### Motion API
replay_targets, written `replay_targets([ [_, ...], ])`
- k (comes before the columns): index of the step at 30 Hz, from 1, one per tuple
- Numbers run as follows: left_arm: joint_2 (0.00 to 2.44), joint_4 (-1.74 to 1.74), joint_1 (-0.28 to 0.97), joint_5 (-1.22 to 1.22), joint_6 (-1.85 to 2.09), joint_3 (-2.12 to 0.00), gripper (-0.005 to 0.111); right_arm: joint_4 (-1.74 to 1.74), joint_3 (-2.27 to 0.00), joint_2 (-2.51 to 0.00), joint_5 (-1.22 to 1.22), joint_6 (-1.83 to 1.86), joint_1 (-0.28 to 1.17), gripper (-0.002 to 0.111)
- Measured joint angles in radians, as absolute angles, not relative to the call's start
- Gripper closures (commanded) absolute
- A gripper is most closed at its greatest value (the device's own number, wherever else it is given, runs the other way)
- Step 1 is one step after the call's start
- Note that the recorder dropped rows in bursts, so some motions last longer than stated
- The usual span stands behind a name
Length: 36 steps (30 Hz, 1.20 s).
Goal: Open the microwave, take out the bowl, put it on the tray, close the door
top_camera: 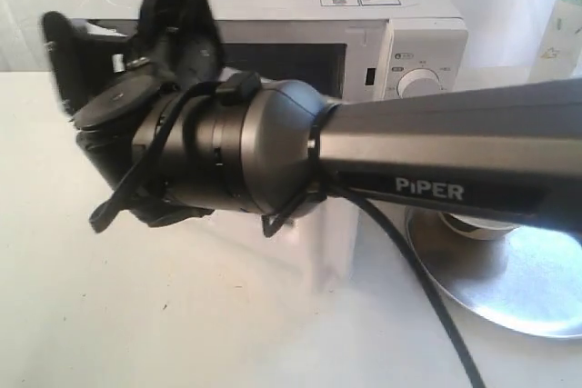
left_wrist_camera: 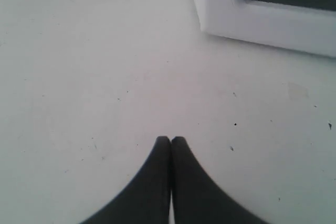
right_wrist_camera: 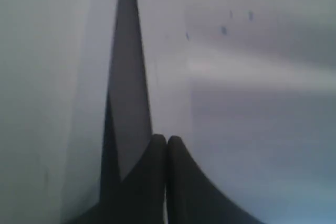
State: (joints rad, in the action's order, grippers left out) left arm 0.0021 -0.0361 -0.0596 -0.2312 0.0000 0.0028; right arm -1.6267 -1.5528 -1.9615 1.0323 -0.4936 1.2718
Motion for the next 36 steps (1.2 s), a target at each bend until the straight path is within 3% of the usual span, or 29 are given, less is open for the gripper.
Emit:
replay_targets([
  [6, 0.002, -0.036, -0.06, -0.231, 0.0, 0.003, 0.107, -1.615, -1.548, -1.961, 1.204, -0.423, 1.238, 0.108],
  [24, 0.002, -0.036, -0.06, -0.231, 0.0, 0.003, 0.107, -1.585, -1.548, -1.944, 1.21, -0.534, 1.238, 0.108],
  [36, 0.002, -0.036, -0.06, -0.231, 0.0, 0.003, 0.107, -1.412, -1.548, -1.731, 1.175, -0.577, 1.238, 0.108],
])
